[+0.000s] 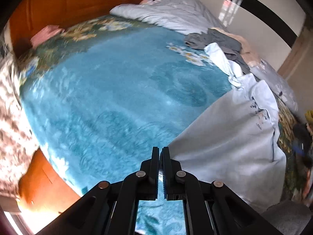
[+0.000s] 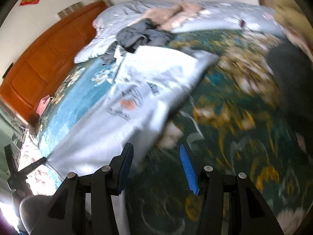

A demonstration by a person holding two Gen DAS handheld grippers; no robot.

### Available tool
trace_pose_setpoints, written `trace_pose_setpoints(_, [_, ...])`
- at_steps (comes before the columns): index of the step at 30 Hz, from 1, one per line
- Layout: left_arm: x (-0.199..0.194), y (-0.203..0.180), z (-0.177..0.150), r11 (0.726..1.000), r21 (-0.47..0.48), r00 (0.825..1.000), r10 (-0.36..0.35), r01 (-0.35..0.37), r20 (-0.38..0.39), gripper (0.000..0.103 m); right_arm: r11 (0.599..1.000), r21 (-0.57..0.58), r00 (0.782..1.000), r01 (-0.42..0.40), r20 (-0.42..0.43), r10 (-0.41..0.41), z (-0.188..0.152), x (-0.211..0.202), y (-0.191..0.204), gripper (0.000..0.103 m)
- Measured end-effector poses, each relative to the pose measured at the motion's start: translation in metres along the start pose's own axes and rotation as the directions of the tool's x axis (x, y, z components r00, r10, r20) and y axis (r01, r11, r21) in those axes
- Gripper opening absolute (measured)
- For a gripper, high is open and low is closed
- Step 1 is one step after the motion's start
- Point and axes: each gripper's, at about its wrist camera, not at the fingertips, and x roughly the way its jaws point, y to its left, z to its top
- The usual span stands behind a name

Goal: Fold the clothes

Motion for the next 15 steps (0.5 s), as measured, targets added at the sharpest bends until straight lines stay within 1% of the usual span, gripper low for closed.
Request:
trace_pose_setpoints(1, [0.000, -0.006, 0.002, 1.000, 0.020, 1.000, -0.001, 0.001, 0.005, 0.006, 1.000, -0.023, 1.000, -0.003, 0.004, 0.003, 0.010, 0.007, 0.006, 0.051])
trace_pose_setpoints(4, [0.000, -0.020, 0.011, 0.998, 0.054, 0.999, -0.032, 0.032, 0.007, 0.006, 0.996, -0.093, 1.000, -0.007, 0.014, 0.008, 0.041, 0.031, 0.023, 0.051])
trace_pose_setpoints(6, [0.000, -0.024, 0.017, 0.997, 0.063, 0.999, -0.044, 0.043, 0.007, 0.012, 0.992, -0.129, 1.000, 0.006, 0.005, -0.005, 0.060, 0.052, 0.034, 0.051])
trace_pose_setpoints(7, [0.000, -0.025, 0.021, 0.997, 0.065, 0.999, -0.048, 0.047, 0.008, 0.019, 0.990, -0.143, 1.000, 0.014, -0.004, -0.014, 0.066, 0.063, 0.038, 0.051])
trace_pose_setpoints(8, [0.001, -0.026, 0.024, 0.997, 0.061, 0.999, -0.050, 0.049, 0.010, 0.030, 0.987, -0.158, 1.000, 0.021, -0.013, -0.024, 0.072, 0.074, 0.043, 0.051])
trace_pose_setpoints(9, [0.002, -0.026, 0.027, 0.997, 0.054, 0.999, -0.051, 0.051, 0.011, 0.038, 0.985, -0.172, 0.999, 0.029, -0.022, -0.033, 0.077, 0.085, 0.047, 0.051])
trace_pose_setpoints(10, [0.003, -0.027, 0.030, 0.998, 0.046, 0.999, -0.053, 0.052, 0.013, 0.050, 0.982, -0.187, 0.999, 0.036, -0.030, -0.042, 0.083, 0.096, 0.052, 0.051])
trace_pose_setpoints(11, [0.005, -0.027, 0.033, 0.998, 0.040, 0.998, -0.055, 0.055, 0.011, 0.055, 0.979, -0.201, 0.998, 0.043, -0.039, -0.052, 0.089, 0.107, 0.056, 0.051])
trace_pose_setpoints(15, [0.019, -0.030, 0.044, 0.998, 0.022, 0.998, -0.057, 0.057, -0.015, 0.057, 0.967, -0.241, 0.993, 0.083, -0.064, -0.101, 0.107, 0.147, 0.070, 0.051])
